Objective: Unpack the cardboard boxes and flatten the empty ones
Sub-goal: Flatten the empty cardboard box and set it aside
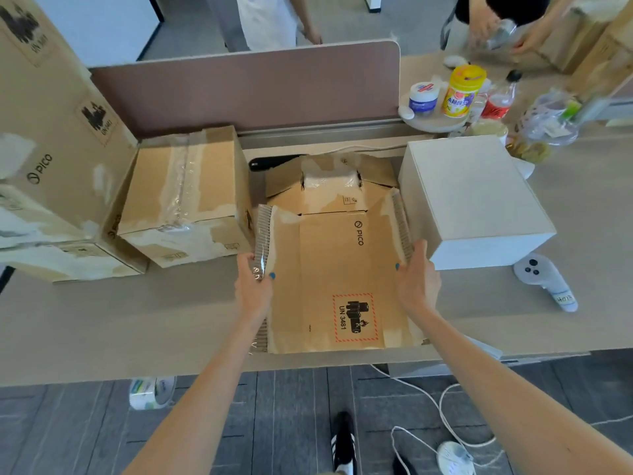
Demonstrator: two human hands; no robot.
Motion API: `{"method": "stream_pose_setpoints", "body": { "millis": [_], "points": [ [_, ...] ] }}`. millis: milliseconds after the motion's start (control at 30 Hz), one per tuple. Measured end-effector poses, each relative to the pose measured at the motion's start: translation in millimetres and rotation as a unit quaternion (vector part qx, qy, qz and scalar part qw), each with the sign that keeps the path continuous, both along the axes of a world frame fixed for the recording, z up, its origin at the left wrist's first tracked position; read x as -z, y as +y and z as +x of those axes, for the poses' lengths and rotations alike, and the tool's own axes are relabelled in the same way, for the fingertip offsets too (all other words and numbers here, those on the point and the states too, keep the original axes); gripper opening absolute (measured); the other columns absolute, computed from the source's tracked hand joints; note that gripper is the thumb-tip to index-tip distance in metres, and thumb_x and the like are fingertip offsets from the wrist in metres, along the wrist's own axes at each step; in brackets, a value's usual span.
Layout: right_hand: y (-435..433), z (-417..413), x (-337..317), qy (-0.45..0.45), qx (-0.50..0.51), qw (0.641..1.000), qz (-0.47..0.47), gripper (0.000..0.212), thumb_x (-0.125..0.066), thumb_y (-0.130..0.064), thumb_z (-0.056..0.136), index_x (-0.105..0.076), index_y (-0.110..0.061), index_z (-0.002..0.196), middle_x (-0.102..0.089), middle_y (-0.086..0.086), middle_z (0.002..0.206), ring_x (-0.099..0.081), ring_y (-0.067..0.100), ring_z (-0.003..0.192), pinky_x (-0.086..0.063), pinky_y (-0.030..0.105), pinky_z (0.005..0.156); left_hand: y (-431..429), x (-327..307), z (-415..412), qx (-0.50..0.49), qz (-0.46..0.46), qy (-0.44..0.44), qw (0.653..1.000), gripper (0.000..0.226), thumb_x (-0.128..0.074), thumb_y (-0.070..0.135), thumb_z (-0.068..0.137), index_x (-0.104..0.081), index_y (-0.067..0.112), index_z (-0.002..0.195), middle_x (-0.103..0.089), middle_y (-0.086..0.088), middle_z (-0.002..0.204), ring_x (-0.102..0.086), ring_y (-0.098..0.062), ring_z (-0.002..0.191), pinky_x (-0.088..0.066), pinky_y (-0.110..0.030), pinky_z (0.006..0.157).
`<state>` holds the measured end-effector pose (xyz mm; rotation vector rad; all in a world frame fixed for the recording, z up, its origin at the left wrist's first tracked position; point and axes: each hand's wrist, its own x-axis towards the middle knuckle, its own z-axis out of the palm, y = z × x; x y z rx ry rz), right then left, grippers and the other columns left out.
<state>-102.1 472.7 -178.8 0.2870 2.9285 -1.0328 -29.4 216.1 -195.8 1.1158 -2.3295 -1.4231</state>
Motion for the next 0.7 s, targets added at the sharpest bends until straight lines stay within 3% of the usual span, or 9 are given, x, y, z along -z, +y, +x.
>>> {"method": "stream_pose_setpoints", "body": {
  "millis": [167,367,467,567,633,700],
  "points": [
    [12,11,-22,0.035,-0.013,0.999,-0.019,0.020,-0.046,-0.006,0.093,-0.031,-0.017,0.099,-0.054,0.002,0.087,-0.052,0.027,0.067,-0.044,0.034,0.059,18,-27,17,-0.013,-0.016,0.036,0.999,0.037,-0.058,-0.001,0.093,-0.045,0.019,0.121,-0.066,-0.008,0.105,-0.054,-0.012,0.063,-0.039,-0.023,0.052],
    [44,24,-51,0.070,-0.040,0.995,-0.062,0.018,-0.042,-0.004,0.095,-0.037,-0.015,0.108,-0.054,-0.004,0.089,-0.055,0.025,0.067,-0.046,0.035,0.058,53,-66,45,-0.042,-0.048,0.085,0.994,0.034,-0.058,-0.002,0.093,-0.044,0.019,0.115,-0.064,-0.010,0.096,-0.049,-0.011,0.056,-0.035,-0.012,0.042],
    [59,35,-67,0.095,-0.057,0.990,-0.091,0.018,-0.040,-0.004,0.095,-0.038,-0.013,0.110,-0.056,-0.004,0.087,-0.051,0.019,0.062,-0.035,0.027,0.049,73,-90,64,-0.052,-0.066,0.122,0.989,0.035,-0.057,-0.005,0.092,-0.045,0.016,0.117,-0.063,-0.011,0.092,-0.049,-0.011,0.055,-0.034,-0.012,0.042],
    [72,45,-88,0.108,-0.073,0.985,-0.115,0.015,-0.040,-0.005,0.095,-0.037,-0.013,0.107,-0.057,-0.004,0.084,-0.050,0.018,0.061,-0.030,0.025,0.048,90,-114,85,-0.072,-0.088,0.158,0.981,0.035,-0.052,-0.008,0.092,-0.046,0.012,0.119,-0.059,-0.002,0.081,-0.051,0.000,0.052,-0.036,-0.013,0.045],
    [78,54,-105,0.119,-0.086,0.980,-0.134,0.012,-0.041,-0.006,0.096,-0.034,-0.015,0.100,-0.057,-0.003,0.085,-0.051,0.019,0.061,-0.031,0.025,0.048,98,-129,98,-0.088,-0.100,0.177,0.975,0.036,-0.053,-0.007,0.090,-0.046,0.015,0.118,-0.060,0.003,0.077,-0.051,-0.006,0.055,-0.040,-0.026,0.052],
    [80,64,-120,0.126,-0.102,0.974,-0.157,0.014,-0.042,-0.009,0.096,-0.031,-0.018,0.096,-0.057,-0.001,0.086,-0.050,0.015,0.060,-0.029,0.023,0.047,103,-147,113,-0.102,-0.114,0.195,0.969,0.036,-0.054,-0.006,0.089,-0.045,0.016,0.116,-0.061,0.006,0.075,-0.049,-0.008,0.052,-0.038,-0.029,0.052]
  ]
}}
